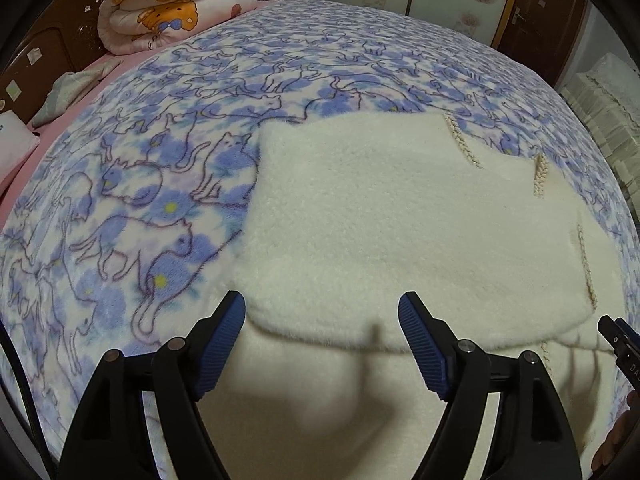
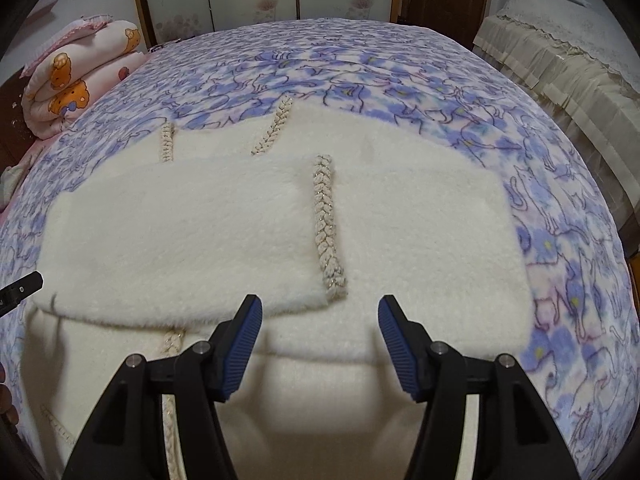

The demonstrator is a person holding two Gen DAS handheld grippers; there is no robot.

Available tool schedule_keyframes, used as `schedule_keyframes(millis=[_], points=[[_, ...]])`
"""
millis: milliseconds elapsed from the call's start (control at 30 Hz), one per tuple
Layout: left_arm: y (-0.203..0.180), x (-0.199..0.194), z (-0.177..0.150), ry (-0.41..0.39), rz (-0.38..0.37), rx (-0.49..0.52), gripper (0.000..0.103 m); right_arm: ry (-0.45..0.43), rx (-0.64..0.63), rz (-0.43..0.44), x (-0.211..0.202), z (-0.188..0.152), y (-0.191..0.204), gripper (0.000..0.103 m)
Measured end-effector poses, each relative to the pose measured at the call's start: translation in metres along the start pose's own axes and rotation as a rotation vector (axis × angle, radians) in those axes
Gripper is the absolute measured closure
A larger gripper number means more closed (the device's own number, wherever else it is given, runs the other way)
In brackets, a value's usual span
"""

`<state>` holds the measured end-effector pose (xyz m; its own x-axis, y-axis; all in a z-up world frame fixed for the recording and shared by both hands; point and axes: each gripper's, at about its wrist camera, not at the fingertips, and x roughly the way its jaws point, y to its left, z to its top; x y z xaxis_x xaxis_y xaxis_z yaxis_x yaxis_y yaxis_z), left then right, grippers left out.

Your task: Fold large clothes

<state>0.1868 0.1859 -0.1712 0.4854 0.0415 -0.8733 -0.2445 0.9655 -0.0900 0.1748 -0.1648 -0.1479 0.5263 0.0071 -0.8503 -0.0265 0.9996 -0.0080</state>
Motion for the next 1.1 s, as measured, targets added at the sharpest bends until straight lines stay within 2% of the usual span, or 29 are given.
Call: schedule_keyframes(millis=[333, 800, 933, 1100], points=[[-0.005, -0.049, -0.011, -0.074, -0.016, 0.029, 0.005, -0.018, 0.028, 0.015, -0.038, -0.009, -0.008, 0.043], [-0.022, -0.111, -0.034, -0.129, -0.102, 0.121, 0.004, -0.037, 0.048, 0.028, -0.083, -0.026, -0.019, 0.043], [-0.018, -0.128, -0.037, -0.113, -0.129, 0.092, 0.004, -0.053, 0.050, 0.033, -0.100, -0.030, -0.023, 0.043], [-0.009, -0.151, -0.044, -0.127, -0.114, 0.072, 0.004, -0.093, 0.058, 0.047, -0.131, -0.039, -0.027, 0.042]])
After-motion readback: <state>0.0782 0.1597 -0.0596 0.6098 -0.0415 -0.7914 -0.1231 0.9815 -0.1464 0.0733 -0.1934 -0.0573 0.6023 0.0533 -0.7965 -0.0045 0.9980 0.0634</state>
